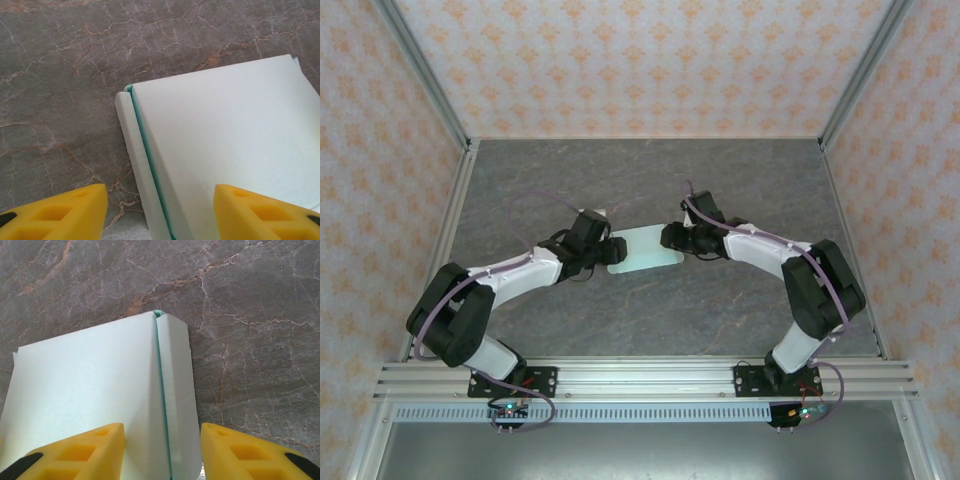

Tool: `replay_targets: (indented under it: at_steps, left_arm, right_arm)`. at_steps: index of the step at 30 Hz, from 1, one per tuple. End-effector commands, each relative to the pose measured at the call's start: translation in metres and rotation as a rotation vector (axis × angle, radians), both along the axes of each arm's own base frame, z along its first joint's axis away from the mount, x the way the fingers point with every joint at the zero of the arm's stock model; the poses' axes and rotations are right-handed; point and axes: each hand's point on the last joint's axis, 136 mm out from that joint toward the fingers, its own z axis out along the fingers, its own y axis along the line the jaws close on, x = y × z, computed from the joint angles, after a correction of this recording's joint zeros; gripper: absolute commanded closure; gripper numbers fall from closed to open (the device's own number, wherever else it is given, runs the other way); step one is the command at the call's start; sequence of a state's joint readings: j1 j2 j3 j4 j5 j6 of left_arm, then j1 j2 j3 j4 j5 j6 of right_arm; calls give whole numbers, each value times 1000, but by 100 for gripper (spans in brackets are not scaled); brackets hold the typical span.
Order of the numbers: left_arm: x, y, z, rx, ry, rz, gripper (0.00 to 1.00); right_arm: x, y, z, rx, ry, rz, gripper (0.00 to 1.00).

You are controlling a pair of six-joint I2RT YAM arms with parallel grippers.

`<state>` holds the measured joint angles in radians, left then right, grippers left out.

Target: Fold the paper box

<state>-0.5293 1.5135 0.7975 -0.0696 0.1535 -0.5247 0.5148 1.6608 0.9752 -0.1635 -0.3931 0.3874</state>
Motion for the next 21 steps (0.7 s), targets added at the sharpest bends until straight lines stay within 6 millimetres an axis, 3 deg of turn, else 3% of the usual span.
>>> replay_targets:
  at_steps: [1,12,15,21]
  left_arm:
    - [4,2,-6,1,-5,13,44]
    - [-5,1,-36,-15,58,20,50]
    - [-4,1,-29,-19,45,19,50]
    - [8,6,9,-6,-50,44,44]
  right_arm:
    - [-3,-6,-14,-50,6,7,56]
    - [-6,-9,-38,-90,42,10,58]
    - [0,-11,-31,-112,22,8,59]
    - [10,-11,1,-128,-39,20,58]
